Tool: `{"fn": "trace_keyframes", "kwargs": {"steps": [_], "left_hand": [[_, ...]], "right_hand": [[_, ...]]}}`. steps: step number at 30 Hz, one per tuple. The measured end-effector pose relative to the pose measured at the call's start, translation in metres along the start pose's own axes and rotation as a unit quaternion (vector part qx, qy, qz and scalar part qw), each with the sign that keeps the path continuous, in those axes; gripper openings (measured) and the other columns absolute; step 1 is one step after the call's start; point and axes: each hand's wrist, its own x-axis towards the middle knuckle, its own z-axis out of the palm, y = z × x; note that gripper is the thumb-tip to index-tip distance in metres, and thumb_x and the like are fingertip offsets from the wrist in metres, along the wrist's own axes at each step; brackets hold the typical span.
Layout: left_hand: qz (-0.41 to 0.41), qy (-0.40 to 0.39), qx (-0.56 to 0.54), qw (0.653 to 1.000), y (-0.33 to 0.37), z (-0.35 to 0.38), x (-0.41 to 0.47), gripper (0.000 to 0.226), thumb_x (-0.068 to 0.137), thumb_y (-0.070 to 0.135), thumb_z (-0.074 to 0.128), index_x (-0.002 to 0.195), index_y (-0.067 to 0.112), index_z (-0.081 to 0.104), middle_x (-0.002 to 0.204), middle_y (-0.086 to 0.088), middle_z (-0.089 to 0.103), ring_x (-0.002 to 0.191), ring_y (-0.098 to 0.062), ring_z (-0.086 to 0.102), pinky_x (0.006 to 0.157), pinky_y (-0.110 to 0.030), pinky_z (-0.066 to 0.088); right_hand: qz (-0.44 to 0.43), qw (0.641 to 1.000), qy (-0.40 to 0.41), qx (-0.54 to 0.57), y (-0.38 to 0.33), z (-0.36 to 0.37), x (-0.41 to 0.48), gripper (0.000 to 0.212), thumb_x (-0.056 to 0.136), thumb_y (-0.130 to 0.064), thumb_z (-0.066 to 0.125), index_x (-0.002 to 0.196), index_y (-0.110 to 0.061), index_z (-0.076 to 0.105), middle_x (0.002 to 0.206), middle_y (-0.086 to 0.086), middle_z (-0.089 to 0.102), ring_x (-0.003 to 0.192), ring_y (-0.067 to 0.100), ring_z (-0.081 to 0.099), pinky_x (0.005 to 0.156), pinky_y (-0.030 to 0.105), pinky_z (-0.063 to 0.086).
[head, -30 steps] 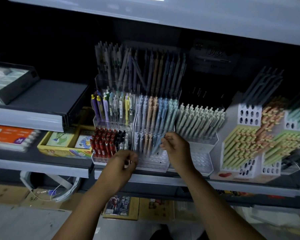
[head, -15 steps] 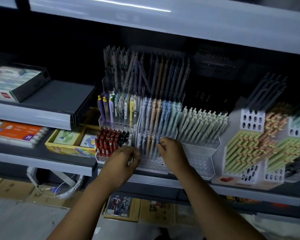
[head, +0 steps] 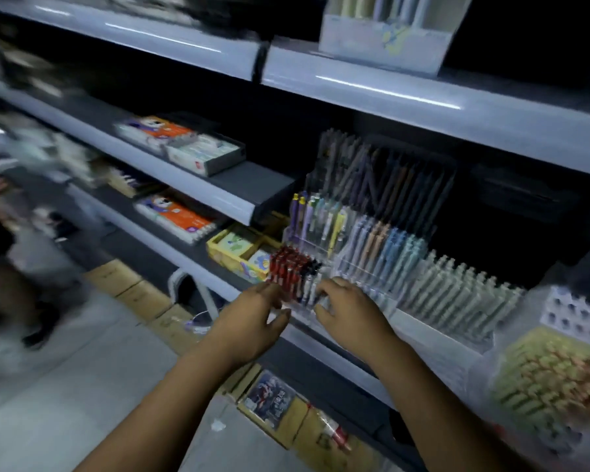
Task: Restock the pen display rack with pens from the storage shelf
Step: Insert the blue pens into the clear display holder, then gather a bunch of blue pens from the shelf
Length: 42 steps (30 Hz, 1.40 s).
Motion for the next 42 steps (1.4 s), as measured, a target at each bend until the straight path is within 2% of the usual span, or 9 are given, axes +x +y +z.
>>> {"fn": "trace_keyframes", "kwargs": {"steps": [6,10,12,17,21,26,29,38,42], "left_hand": [[-0.123,0.051,0.070,0.989,-0.017,-0.072,-0.093,0.031,0.093,0.044,0.050,0.115,0.023,0.059,0.111,-0.001,0.060,0.091,-0.024,0.062,0.079,-0.045,0.055],[-0.200,0.109,0.119,0.966,-0.036,-0.137,-0.163,0.027,0.097,0.036,0.058,0.120,0.023,0.059,0.115,0.003,0.060,0.099,-0.022,0.062,0.084,-0.042,0.053],[-0.229,0.135,0.144,0.953,-0.047,-0.176,-0.197,0.028,0.097,0.036,0.057,0.123,0.026,0.059,0.116,0.005,0.058,0.102,-0.020,0.062,0.086,-0.039,0.053],[-0.287,0.190,0.186,0.920,-0.085,-0.282,-0.278,0.024,0.095,0.035,0.059,0.117,0.026,0.058,0.108,0.004,0.056,0.102,-0.023,0.061,0.077,-0.035,0.048],[-0.315,0.212,0.208,0.901,-0.124,-0.364,-0.343,0.028,0.093,0.036,0.059,0.120,0.028,0.059,0.113,0.005,0.058,0.101,-0.022,0.061,0.085,-0.043,0.054],[-0.326,0.233,0.228,0.887,-0.182,-0.461,-0.424,0.025,0.095,0.034,0.059,0.119,0.026,0.060,0.108,0.004,0.060,0.091,-0.017,0.062,0.084,-0.041,0.055],[-0.329,0.230,0.244,0.883,-0.221,-0.513,-0.463,0.024,0.095,0.035,0.056,0.117,0.028,0.061,0.107,0.008,0.062,0.098,-0.015,0.059,0.086,-0.041,0.054],[-0.353,0.249,0.246,0.868,-0.369,-0.617,-0.507,0.024,0.096,0.040,0.056,0.119,0.035,0.059,0.103,0.016,0.058,0.098,-0.008,0.057,0.086,-0.039,0.056],[-0.374,0.266,0.246,0.854,-0.452,-0.650,-0.505,0.021,0.095,0.044,0.056,0.115,0.038,0.058,0.102,0.017,0.058,0.096,-0.005,0.057,0.084,-0.038,0.056]], "right_hand": [[-0.160,0.985,-0.065,0.016,-0.109,-0.003,0.007,0.026,0.101,-0.030,0.055,0.126,-0.019,0.055,0.128,0.002,0.053,0.106,0.026,0.056,0.087,0.044,0.052],[-0.250,0.966,-0.070,0.005,-0.200,0.002,0.006,0.019,0.098,-0.029,0.056,0.116,-0.022,0.056,0.118,0.001,0.055,0.105,0.028,0.058,0.082,0.044,0.053],[-0.294,0.953,-0.077,-0.002,-0.250,0.003,0.008,0.024,0.098,-0.030,0.054,0.121,-0.023,0.055,0.121,0.001,0.054,0.104,0.027,0.059,0.082,0.045,0.054],[-0.371,0.926,-0.067,-0.009,-0.387,0.000,0.016,0.029,0.099,-0.034,0.054,0.124,-0.020,0.053,0.125,0.004,0.054,0.110,0.030,0.057,0.088,0.045,0.052],[-0.413,0.909,-0.052,0.011,-0.506,0.005,0.018,0.031,0.099,-0.035,0.056,0.127,-0.022,0.052,0.125,0.002,0.054,0.112,0.027,0.057,0.090,0.044,0.052],[-0.435,0.898,-0.039,0.049,-0.653,0.021,0.017,0.033,0.097,-0.038,0.059,0.127,-0.025,0.052,0.121,-0.001,0.055,0.108,0.025,0.058,0.090,0.044,0.053],[-0.433,0.898,-0.027,0.070,-0.728,0.036,0.021,0.031,0.094,-0.038,0.060,0.122,-0.026,0.054,0.115,-0.001,0.056,0.105,0.025,0.059,0.088,0.045,0.054],[-0.440,0.893,-0.031,0.093,-0.896,0.105,0.085,0.038,0.094,-0.036,0.059,0.130,-0.026,0.052,0.125,-0.004,0.056,0.107,0.022,0.059,0.083,0.036,0.051],[-0.463,0.881,-0.042,0.091,-0.963,0.144,0.146,0.040,0.094,-0.037,0.058,0.132,-0.027,0.051,0.126,-0.003,0.057,0.105,0.021,0.059,0.086,0.042,0.055]]}}
